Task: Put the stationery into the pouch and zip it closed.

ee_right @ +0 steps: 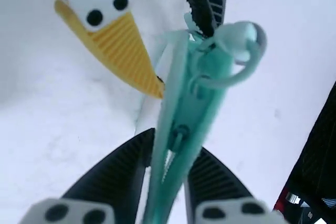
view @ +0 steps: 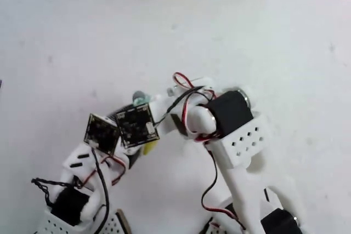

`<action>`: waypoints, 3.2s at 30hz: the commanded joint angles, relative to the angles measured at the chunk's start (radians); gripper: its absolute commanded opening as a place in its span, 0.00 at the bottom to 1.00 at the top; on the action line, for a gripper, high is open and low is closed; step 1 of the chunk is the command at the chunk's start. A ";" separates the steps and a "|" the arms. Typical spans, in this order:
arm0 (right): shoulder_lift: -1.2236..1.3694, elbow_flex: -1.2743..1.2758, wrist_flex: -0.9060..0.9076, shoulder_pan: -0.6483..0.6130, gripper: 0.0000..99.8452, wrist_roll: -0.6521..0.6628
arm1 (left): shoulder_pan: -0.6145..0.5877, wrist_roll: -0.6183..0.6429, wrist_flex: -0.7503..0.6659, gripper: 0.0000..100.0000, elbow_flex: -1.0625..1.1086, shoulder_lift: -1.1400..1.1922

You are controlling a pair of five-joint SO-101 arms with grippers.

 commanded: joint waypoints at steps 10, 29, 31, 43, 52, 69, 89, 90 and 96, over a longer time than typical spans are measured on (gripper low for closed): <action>-0.010 -0.009 0.018 -0.041 0.02 0.009 | 0.050 -0.011 -0.005 0.15 -0.060 -0.007; -0.010 -0.086 0.016 0.013 0.02 0.074 | -0.025 -0.005 0.037 0.26 -0.155 -0.008; -0.010 -0.117 0.018 -0.019 0.02 0.071 | 0.012 -0.005 0.092 0.26 -0.195 -0.027; -0.076 -0.110 0.018 -0.087 0.02 0.071 | -0.007 -0.008 0.189 0.26 -0.279 -0.047; -0.050 -0.114 -0.071 -0.085 0.02 -0.055 | 0.120 -0.014 0.247 0.11 -0.261 -0.045; -0.051 -0.110 -0.084 -0.041 0.02 -0.270 | 0.193 -0.075 0.261 0.02 -0.262 -0.045; -0.180 -0.137 -0.070 -0.170 0.33 -0.491 | 0.143 -0.075 0.054 0.02 -0.103 -0.044; -0.174 -0.150 -0.070 -0.185 0.33 -0.517 | 0.143 -0.075 0.054 0.02 -0.103 -0.044; -0.101 -0.227 -0.048 -0.246 0.33 -0.666 | 0.143 -0.078 0.054 0.02 -0.100 -0.044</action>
